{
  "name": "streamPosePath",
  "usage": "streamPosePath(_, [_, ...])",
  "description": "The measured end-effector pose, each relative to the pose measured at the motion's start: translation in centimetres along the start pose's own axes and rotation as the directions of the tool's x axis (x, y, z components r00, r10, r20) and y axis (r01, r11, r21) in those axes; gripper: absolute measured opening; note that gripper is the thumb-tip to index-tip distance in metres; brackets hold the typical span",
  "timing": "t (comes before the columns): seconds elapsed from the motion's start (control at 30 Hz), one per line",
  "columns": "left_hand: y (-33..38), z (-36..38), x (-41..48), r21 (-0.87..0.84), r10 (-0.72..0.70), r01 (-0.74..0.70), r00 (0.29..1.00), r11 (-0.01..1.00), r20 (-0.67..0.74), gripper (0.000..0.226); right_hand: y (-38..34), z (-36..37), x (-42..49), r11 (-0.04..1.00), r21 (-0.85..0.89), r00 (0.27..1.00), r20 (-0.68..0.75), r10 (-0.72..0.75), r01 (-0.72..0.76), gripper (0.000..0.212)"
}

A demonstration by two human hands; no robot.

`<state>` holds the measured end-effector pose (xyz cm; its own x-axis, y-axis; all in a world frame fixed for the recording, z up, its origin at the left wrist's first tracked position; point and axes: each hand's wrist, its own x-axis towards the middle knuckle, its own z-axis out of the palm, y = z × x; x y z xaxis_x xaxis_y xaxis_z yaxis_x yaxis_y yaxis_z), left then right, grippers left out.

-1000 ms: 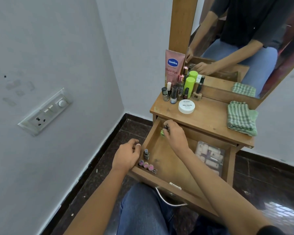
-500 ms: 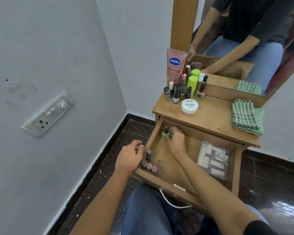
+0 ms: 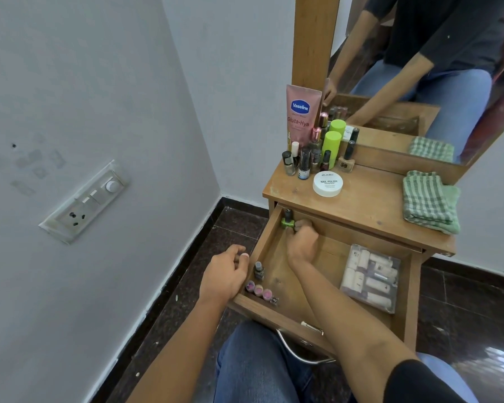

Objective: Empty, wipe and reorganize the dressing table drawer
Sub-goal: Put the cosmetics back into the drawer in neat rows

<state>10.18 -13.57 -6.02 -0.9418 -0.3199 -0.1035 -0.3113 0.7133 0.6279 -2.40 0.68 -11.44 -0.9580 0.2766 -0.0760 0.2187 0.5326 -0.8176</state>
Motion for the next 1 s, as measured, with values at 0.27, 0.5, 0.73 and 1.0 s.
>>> streamPosePath(0.27, [0.1, 0.0, 0.1, 0.028, -0.012, 0.011, 1.0, 1.0, 0.004, 0.033, 0.0, -1.2, -1.3, 0.968, -0.228, 0.99, 0.112, -0.085, 0.109, 0.016])
streamPosePath(0.5, [0.2, 0.0, 0.1, 0.028, 0.002, -0.002, 1.0, 1.0, 0.005, 0.033, 0.0, -8.1, -1.6, 0.836, -0.094, 0.842, 0.073, -0.535, 0.54, 0.009])
streamPosePath(0.73, [0.1, -0.1, 0.2, 0.015, -0.001, 0.001, 1.0, 1.0, -0.004, 0.034, -5.1, -14.5, 8.2, 0.925, -0.034, 0.895, -0.241, -0.376, 0.379, 0.024])
streamPosePath(1.0, [0.2, -0.1, 0.1, 0.011, 0.001, -0.001, 1.0, 1.0, -0.002, 0.032, -4.8, -12.9, 13.3, 0.956, -0.063, 0.955, -0.06, -0.29, 0.287, 0.037])
